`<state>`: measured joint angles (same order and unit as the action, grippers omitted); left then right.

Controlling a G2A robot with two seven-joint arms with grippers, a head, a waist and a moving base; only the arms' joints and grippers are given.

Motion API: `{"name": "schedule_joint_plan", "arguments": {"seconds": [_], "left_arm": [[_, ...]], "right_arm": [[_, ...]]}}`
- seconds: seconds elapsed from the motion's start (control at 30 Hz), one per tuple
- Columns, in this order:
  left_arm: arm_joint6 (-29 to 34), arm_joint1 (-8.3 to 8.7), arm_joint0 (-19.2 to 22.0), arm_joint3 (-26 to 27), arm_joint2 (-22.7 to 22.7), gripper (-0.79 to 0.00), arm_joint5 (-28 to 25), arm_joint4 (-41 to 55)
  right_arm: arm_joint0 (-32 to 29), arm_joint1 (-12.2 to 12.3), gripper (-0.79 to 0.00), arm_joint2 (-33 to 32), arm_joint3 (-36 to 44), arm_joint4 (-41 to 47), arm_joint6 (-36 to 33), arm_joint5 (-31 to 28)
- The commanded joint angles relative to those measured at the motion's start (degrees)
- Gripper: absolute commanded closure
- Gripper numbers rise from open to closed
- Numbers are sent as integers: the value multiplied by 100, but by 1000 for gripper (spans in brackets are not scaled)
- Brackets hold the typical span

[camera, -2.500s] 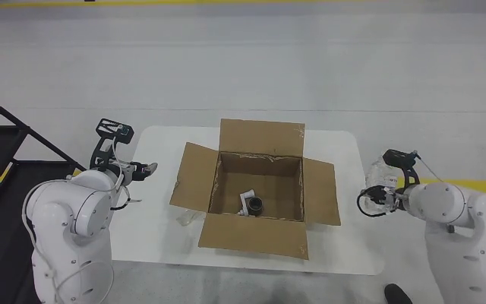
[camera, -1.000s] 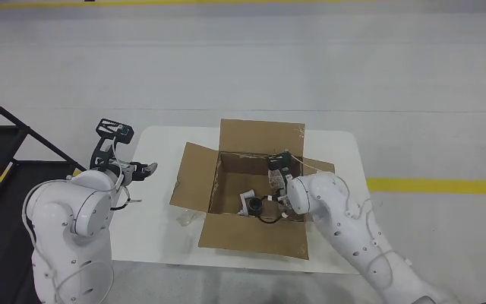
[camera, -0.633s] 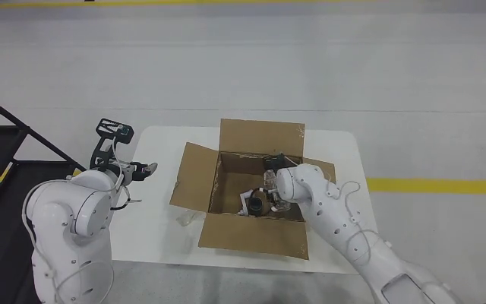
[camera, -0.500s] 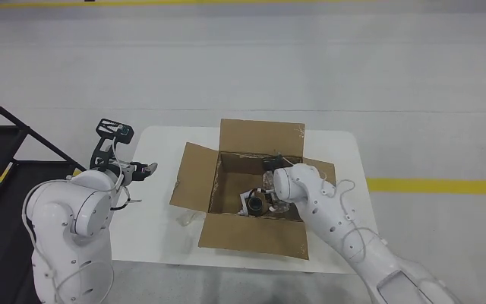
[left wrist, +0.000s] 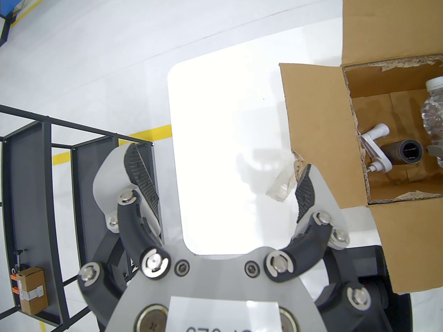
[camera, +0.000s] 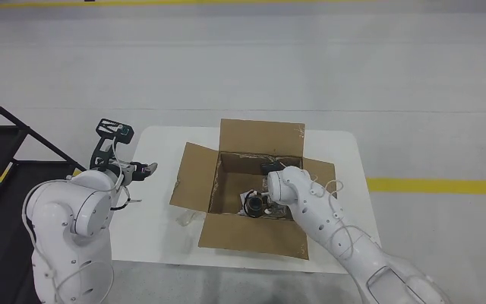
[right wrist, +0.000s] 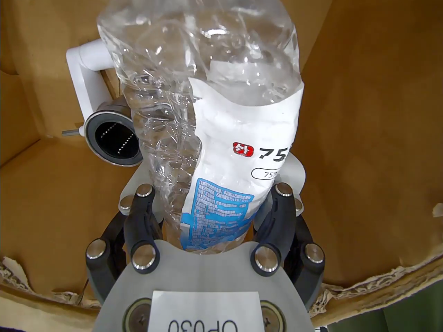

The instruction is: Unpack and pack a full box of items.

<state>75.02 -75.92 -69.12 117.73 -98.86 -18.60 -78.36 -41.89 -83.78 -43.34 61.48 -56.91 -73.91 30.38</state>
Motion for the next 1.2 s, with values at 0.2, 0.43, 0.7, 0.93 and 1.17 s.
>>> {"name": "schedule_joint_plan", "arguments": {"seconds": [0.2, 0.43, 0.7, 0.93, 1.17], "left_arm": [[0, 0, 0, 0, 0, -785, 0, 0], [0, 0, 0, 0, 0, -785, 0, 0], [0, 0, 0, 0, 0, -785, 0, 0], [0, 0, 0, 0, 0, -785, 0, 0], [0, 0, 0, 0, 0, -785, 0, 0]], "right_arm": [[54, -119, -360, -44, -286, -132, -35, -35], [43, -184, -785, -139, -317, -285, -121, -121], [-55, -201, -785, -385, -206, -521, -252, -252], [-419, -55, -785, -951, 1072, -934, -526, -526], [-1761, 312, -237, -2499, 4049, -912, -816, -1271]]}}
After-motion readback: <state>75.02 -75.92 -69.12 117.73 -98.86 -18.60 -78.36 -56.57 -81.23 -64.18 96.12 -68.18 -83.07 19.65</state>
